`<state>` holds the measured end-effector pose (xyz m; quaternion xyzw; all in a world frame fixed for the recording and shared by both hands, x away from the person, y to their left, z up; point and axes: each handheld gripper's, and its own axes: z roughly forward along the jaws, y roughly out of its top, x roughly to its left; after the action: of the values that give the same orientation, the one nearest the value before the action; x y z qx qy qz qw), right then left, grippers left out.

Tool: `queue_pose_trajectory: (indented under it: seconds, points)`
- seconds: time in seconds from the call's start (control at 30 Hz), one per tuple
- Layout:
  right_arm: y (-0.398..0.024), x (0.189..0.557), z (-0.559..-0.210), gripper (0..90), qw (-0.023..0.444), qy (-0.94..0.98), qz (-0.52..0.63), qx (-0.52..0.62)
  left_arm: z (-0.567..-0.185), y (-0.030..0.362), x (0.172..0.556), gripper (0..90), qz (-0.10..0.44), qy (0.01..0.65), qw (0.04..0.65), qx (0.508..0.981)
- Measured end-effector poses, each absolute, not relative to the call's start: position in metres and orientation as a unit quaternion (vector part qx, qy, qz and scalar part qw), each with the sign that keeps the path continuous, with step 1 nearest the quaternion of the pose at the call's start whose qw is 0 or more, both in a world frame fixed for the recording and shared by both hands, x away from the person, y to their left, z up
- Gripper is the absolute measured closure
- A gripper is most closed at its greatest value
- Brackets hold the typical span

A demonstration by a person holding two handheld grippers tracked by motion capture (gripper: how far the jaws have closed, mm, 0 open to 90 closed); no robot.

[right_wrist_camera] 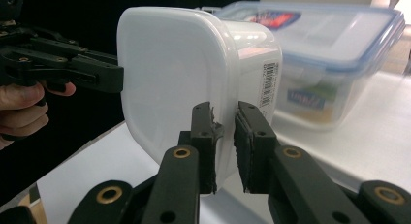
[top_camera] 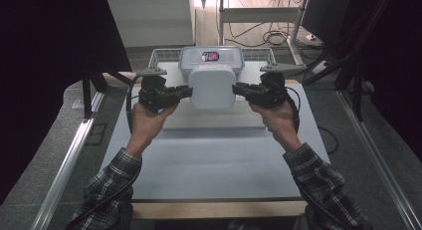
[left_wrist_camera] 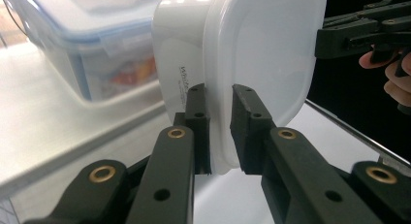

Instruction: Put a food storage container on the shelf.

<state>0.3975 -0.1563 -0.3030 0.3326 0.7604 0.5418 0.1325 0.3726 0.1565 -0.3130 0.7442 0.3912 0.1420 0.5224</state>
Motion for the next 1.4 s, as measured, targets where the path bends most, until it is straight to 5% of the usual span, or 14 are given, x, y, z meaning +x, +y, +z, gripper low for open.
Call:
queue_pose_trajectory:
  seconds: [0.63,1.2,1.4]
  points:
    - [-0.151,0.429,-0.251,77.8,0.142,0.744,0.559,0.339,-0.252,0.16,0.404,78.8,0.154,0.39,0.53,0.737]
    - [-0.142,0.461,-0.241,75.7,0.156,0.737,0.548,0.364,-0.249,0.162,0.44,77.4,0.125,0.413,0.529,0.731]
    - [-0.138,0.465,-0.239,71.7,0.158,0.738,0.547,0.362,-0.249,0.161,0.448,69.2,0.126,0.416,0.53,0.728]
